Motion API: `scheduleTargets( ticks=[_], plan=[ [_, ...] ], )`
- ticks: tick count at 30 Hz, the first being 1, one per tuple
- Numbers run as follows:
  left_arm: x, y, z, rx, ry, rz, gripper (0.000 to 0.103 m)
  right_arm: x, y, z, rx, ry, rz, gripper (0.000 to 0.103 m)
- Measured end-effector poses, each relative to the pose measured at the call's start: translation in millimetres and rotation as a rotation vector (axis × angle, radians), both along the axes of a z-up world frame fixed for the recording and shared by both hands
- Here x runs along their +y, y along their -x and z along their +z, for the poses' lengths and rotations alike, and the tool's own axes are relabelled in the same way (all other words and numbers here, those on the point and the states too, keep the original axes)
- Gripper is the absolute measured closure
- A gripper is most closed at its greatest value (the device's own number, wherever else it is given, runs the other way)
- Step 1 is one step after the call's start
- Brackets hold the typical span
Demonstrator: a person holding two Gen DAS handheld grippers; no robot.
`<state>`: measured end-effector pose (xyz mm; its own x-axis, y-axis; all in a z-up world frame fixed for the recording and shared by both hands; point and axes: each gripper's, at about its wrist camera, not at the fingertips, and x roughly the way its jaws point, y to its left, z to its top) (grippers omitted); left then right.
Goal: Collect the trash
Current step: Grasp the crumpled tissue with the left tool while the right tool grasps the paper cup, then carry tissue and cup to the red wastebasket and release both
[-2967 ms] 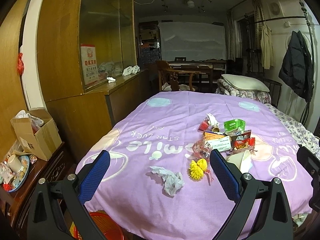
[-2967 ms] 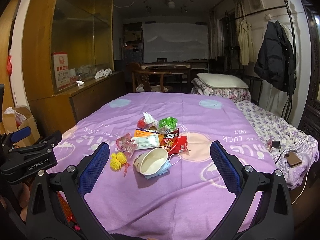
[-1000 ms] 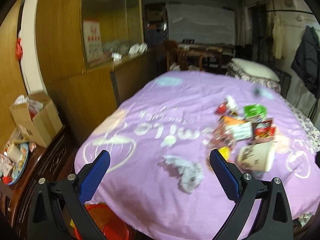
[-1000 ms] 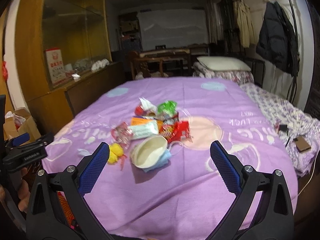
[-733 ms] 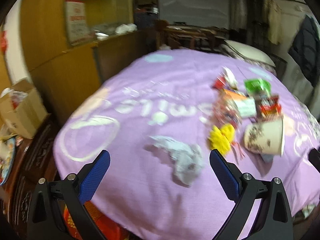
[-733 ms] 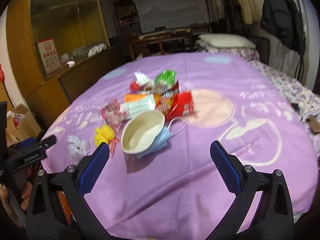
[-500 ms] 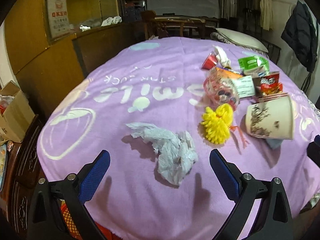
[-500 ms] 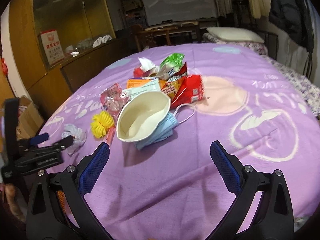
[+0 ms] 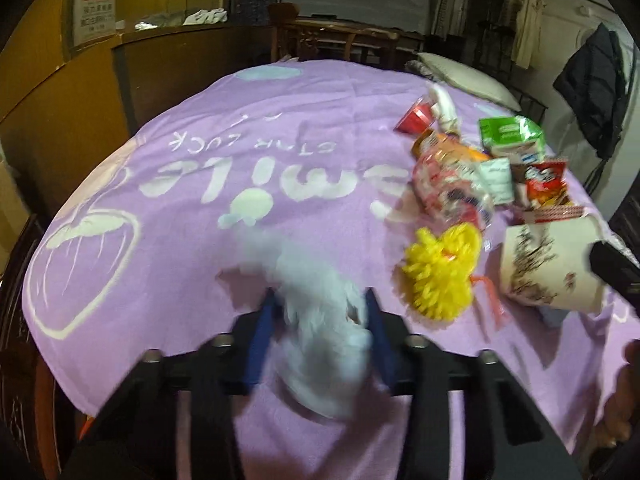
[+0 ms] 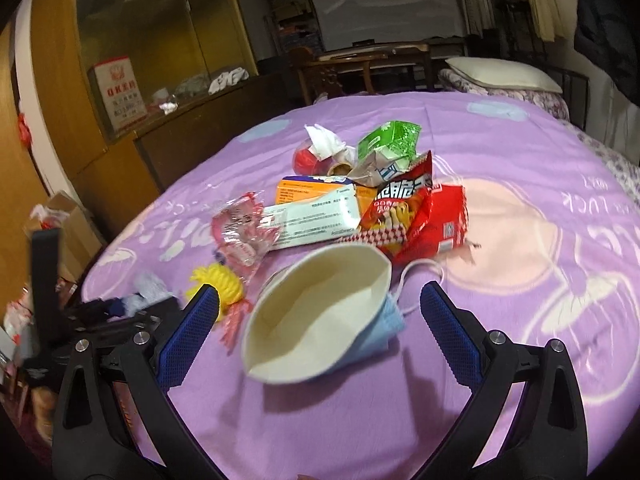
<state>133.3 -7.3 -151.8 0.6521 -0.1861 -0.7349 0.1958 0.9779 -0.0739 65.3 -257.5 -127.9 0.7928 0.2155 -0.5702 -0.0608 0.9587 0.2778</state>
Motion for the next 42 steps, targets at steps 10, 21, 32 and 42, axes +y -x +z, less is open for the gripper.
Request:
scheduleTargets(
  ticks=[10, 21, 32, 42],
  plan=[
    [1.2, 23.8, 44.5, -0.095, 0.000, -0.065, 0.075, 13.5, 10.1, 3.2, -0.062, -0.053, 0.138, 0.094],
    [41.9, 62.9, 76.0, -0.148, 0.015, -0.071, 0.073, 20.1, 43.1, 54.3, -0.184, -0.138, 0.180, 0.099],
    [170.8, 122.6, 58.4, -0.056, -0.032, 0.137, 0.069, 61.0, 77.6, 80.9, -0.200, -0.192, 0.332, 0.099],
    [264.6, 132.8, -28.4, 0.223, 0.082, 0.359, 0.020, 152.1, 82.7, 66.5, -0.063, -0.131, 0.542, 0.099]
  ],
)
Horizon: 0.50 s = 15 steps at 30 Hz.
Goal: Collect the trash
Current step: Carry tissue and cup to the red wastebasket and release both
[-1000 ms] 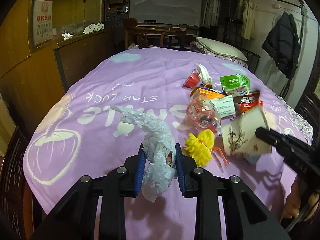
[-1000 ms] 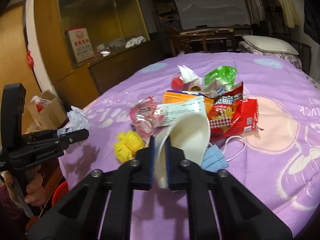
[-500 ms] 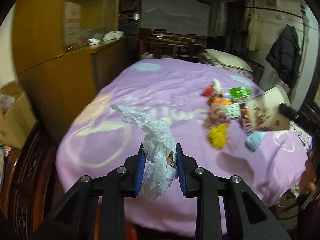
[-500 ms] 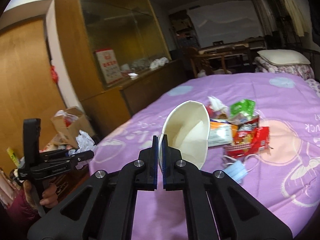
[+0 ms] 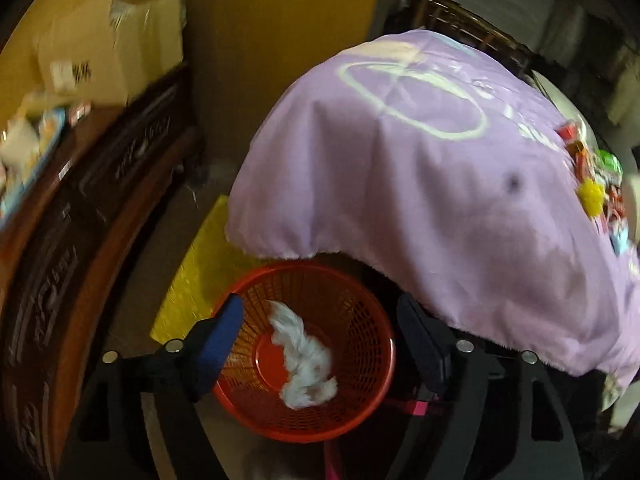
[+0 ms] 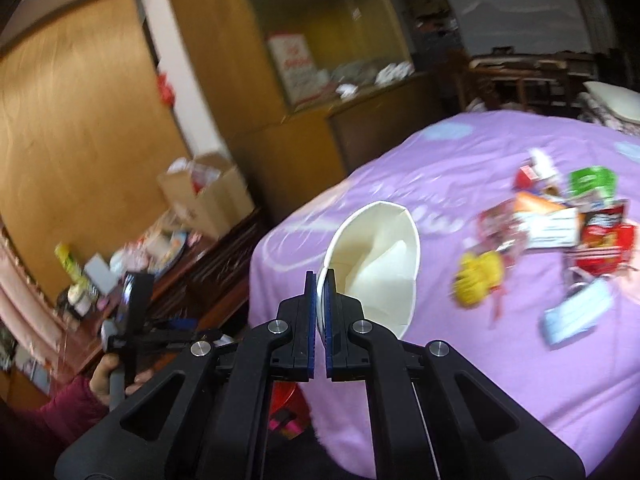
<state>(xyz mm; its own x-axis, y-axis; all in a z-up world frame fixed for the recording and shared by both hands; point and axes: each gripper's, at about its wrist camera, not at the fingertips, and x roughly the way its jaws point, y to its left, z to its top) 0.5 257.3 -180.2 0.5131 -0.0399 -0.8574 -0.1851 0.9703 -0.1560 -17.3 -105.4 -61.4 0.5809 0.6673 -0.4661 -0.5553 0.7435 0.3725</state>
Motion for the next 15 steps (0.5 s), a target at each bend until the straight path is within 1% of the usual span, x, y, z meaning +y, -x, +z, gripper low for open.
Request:
scheduleTargets(
  ticks=[3, 7, 9, 10, 12, 13, 14, 15],
  plan=[
    [17.7, 1.0, 2.1, -0.018, 0.025, 0.054, 0.011, 39.0, 0.6, -6.2, 0.025, 0.043, 0.086, 0.099],
    [45.6, 6.3, 6.9, -0.052, 0.012, 0.146, 0.008, 94.6, -2.7, -20.7, 0.088, 0.100, 0.223, 0.098],
    [60.3, 9.5, 6.7, -0.060, 0.019, 0.187, 0.007, 121.0, -4.1, -28.2, 0.113, 0.132, 0.279, 0.098],
    [69.8, 12.1, 6.2, -0.063, 0.024, 0.212, 0.007, 136.5, -5.5, -32.8, 0.126, 0.151, 0.310, 0.095],
    [76.8, 17.0, 6.6, -0.066, 0.022, 0.236, 0.007, 160.9, -5.3, -39.8, 0.145, 0.182, 0.361, 0.093],
    [80.9, 19.2, 6.2, -0.066, 0.018, 0.248, 0.007, 173.6, -4.9, -44.3, 0.153, 0.200, 0.387, 0.088],
    [84.5, 20.6, 4.9, -0.066, 0.018, 0.254, 0.007, 180.4, -3.8, -46.3, 0.151, 0.209, 0.388, 0.082],
    [85.8, 21.7, 4.4, -0.067, 0.019, 0.255, 0.007, 181.9, -2.5, -47.9, 0.147, 0.214, 0.381, 0.072]
  ],
)
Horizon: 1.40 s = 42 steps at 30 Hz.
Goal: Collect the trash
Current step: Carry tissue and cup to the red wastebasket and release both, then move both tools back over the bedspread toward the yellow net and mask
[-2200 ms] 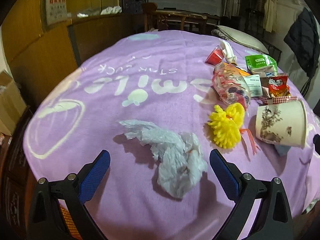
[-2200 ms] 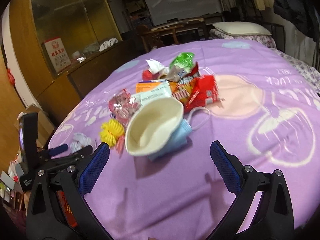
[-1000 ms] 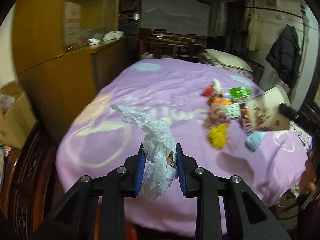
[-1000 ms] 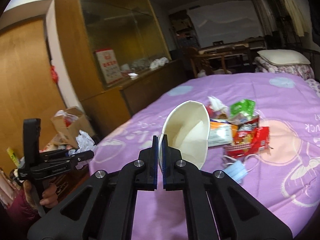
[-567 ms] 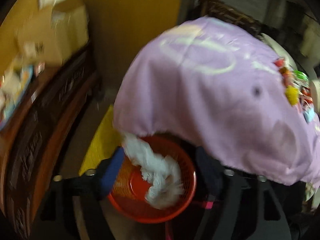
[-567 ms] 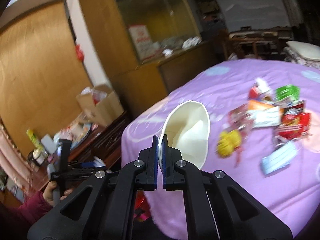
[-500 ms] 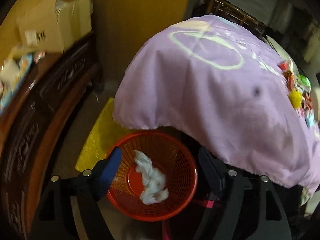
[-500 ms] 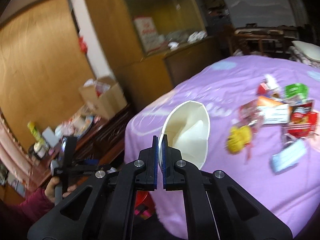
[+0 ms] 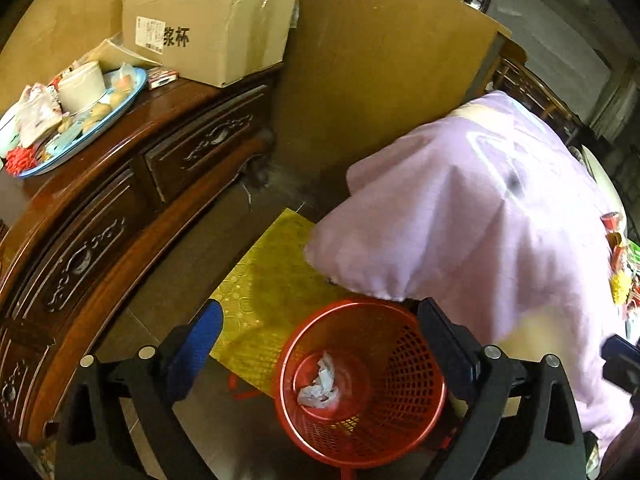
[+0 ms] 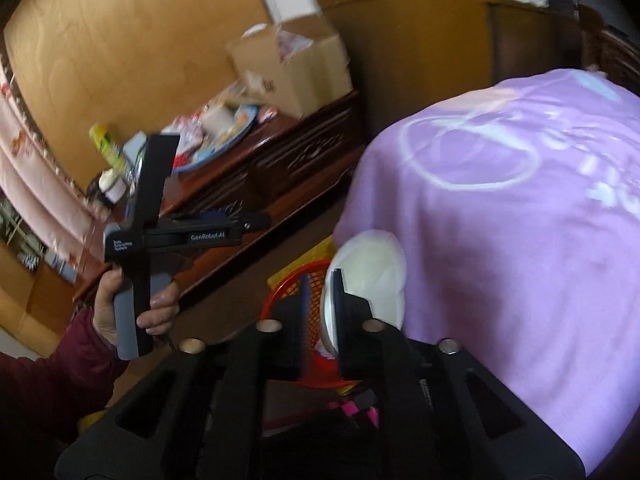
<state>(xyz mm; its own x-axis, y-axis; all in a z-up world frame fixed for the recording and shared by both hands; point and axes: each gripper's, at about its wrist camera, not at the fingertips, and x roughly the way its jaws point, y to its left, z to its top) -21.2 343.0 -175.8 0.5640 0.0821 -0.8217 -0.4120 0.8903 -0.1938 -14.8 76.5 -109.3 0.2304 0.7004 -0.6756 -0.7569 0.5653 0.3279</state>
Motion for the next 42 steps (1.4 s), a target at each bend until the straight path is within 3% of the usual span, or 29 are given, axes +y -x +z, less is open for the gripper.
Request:
scheduleTargets(
  ticks=[1, 6, 9, 10, 13, 19, 23, 30, 35, 42],
  plan=[
    [-0.2, 0.7, 1.0, -0.001, 0.000, -0.003, 0.007, 1.5, 2.0, -0.9, -0.012, 0.005, -0.006, 0.066],
    [-10.7, 0.9, 7.7, -0.023, -0.044, -0.031, 0.007, -13.5, 0.0, 2.2, -0.027, 0.006, -0.058, 0.064],
    [-18.4, 0.2, 12.9, -0.036, -0.061, -0.049, 0.007, -31.3, 1.8, 9.4, -0.066, 0.003, -0.124, 0.052],
    [-22.7, 0.5, 16.9, -0.042, -0.067, -0.058, 0.007, -39.5, 2.6, 12.7, -0.103, 0.010, -0.165, 0.042],
    [-35.2, 2.0, 28.6, -0.065, -0.085, -0.084, 0.007, -67.8, 9.6, 25.2, -0.192, 0.014, -0.270, 0.028],
    [-72.0, 0.8, 49.4, -0.101, -0.114, -0.165, 0.006, -141.2, 16.8, 47.1, -0.304, 0.011, -0.492, 0.015],
    [-110.4, -4.6, 62.9, -0.120, -0.151, -0.244, 0.006, -199.6, 16.8, 48.8, -0.345, 0.056, -0.664, 0.011],
    [-190.4, -25.8, 84.3, -0.153, -0.215, -0.404, 0.006, -294.6, 6.6, 22.1, -0.324, 0.170, -0.899, 0.009],
    [-256.2, -51.5, 86.5, -0.152, -0.278, -0.531, 0.006, -338.3, -5.0, -13.7, -0.202, 0.199, -0.964, 0.009],
    [-330.3, -89.8, 64.2, -0.118, -0.309, -0.655, 0.006, -369.4, -24.4, -54.1, -0.081, 0.215, -0.978, 0.009]
  ],
)
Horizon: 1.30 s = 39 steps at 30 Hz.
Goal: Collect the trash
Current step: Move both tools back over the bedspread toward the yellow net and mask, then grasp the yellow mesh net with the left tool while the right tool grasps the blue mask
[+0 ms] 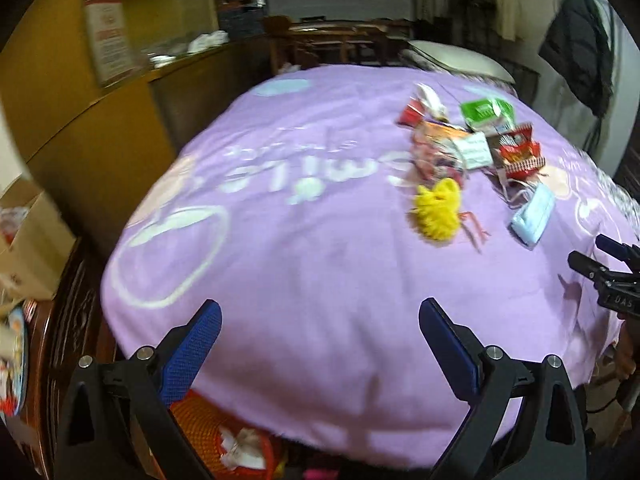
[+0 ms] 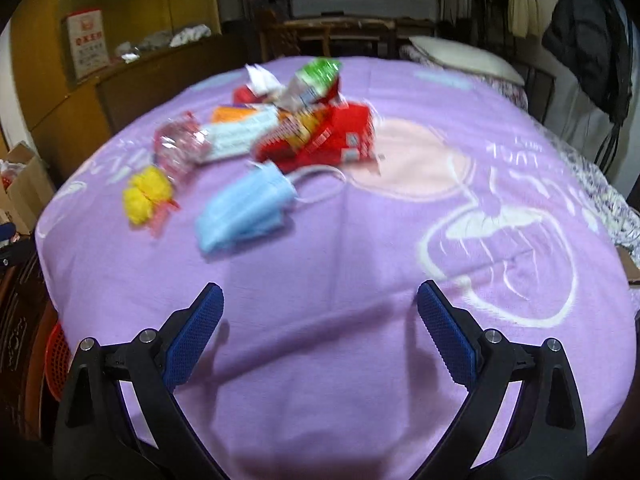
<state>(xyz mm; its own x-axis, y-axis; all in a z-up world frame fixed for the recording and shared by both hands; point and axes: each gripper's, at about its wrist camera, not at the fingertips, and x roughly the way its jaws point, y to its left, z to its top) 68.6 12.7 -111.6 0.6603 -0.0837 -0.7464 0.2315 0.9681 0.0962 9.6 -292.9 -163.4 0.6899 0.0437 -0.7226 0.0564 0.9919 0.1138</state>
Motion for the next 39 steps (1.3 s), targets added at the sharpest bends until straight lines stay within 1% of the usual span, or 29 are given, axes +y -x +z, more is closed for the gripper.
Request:
scheduleTargets(
  ticks=[3, 5, 9, 12, 15, 18, 20, 21, 22, 24, 26, 27, 30, 31, 35, 37, 39],
  plan=[
    [-23.8, -20.1, -10.3, 0.010, 0.005, -0.038, 0.006, -10.2, -6.7, -13.9, 0.023, -0.008, -0.014, 0.009],
    [-35.6, -30.2, -13.6, 0.011, 0.012, -0.058, 0.006, -12.5, -6.6, -17.1, 0.000, -0.015, -0.014, 0.007],
    [-61.6, -53.2, -20.7, -0.001, 0.018, -0.097, 0.006, -1.9, -4.5, -21.2, -0.020, 0.060, -0.006, 0.006],
    [-81.6, -70.0, -27.6, -0.006, 0.014, -0.124, 0.006, -4.3, -4.4, -22.9, -0.026, 0.049, 0.000, 0.006],
    [-90.6, -79.1, -33.5, -0.008, 0.006, -0.133, 0.006, -4.9, -4.4, -23.7, -0.034, 0.051, 0.012, 0.006],
    [-92.2, -89.9, -40.1, 0.013, 0.029, -0.134, 0.006, -4.6, -1.4, -24.6, -0.059, 0.059, 0.022, 0.006],
    [-91.3, -96.9, -43.3, 0.014, 0.045, -0.126, 0.006, -4.7, -1.5, -24.5, -0.058, 0.058, 0.022, 0.006],
    [-91.0, -99.4, -44.4, 0.013, 0.048, -0.125, 0.009, -5.1, -1.0, -24.9, -0.059, 0.057, 0.021, 0.006],
    [-90.3, -101.4, -45.7, 0.016, 0.054, -0.130, 0.013, -5.1, -0.8, -24.9, -0.062, 0.059, 0.021, 0.006],
    [-86.9, -98.9, -46.8, 0.030, 0.068, -0.157, 0.042, -4.9, -1.0, -24.8, -0.065, 0.059, 0.021, 0.006],
    [-80.6, -91.7, -45.1, 0.035, 0.077, -0.177, 0.052, -4.8, -1.2, -24.7, -0.063, 0.058, 0.021, 0.006],
    [-75.3, -86.6, -43.7, 0.031, 0.077, -0.179, 0.053, -4.7, -1.7, -24.3, -0.059, 0.058, 0.021, 0.006],
    [-56.0, -72.8, -38.1, 0.024, 0.081, -0.161, 0.054, -4.9, -5.1, -20.6, -0.028, 0.044, 0.010, 0.006],
    [-51.8, -69.8, -36.9, 0.025, 0.086, -0.154, 0.054, -5.4, -7.4, -17.8, -0.014, 0.025, 0.003, 0.006],
    [-35.4, -66.2, -37.8, 0.031, 0.123, -0.117, 0.052, -3.0, -15.6, -7.0, -0.015, -0.095, 0.021, 0.006],
    [-36.0, -68.5, -39.1, 0.038, 0.130, -0.112, 0.049, 4.0, -22.7, -3.6, -0.008, -0.141, 0.049, 0.006],
    [-37.0, -68.5, -38.4, 0.030, 0.138, -0.115, 0.037, 14.1, -30.9, -0.7, -0.008, -0.165, 0.068, 0.006]
  ],
)
